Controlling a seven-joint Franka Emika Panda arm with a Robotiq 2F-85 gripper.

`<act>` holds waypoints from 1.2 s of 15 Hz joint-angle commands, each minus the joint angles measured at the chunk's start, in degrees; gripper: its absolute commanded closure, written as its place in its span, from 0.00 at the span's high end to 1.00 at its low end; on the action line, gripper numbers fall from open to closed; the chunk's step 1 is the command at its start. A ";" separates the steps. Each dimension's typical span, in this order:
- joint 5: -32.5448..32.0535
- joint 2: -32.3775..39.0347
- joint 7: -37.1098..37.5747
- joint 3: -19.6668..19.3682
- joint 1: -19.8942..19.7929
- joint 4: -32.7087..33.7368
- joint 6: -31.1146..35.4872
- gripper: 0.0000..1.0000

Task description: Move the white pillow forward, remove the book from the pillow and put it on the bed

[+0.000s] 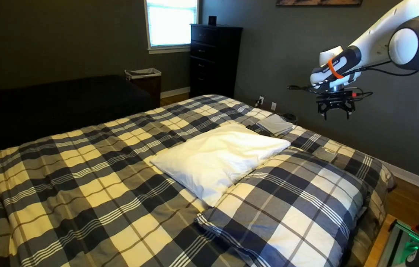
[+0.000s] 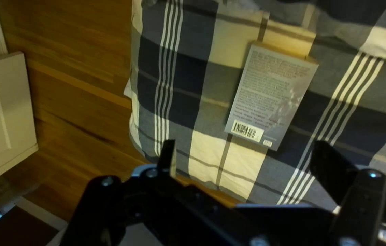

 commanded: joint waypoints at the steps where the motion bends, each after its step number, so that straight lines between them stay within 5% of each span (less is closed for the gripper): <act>1: 0.28 -7.83 -1.23 3.91 -0.61 -7.08 -3.06 1.00; 13: -1.49 -19.53 5.18 8.17 -0.72 -18.04 -2.90 1.00; 18: -0.92 -17.48 3.93 9.18 -1.86 -14.99 -4.82 1.00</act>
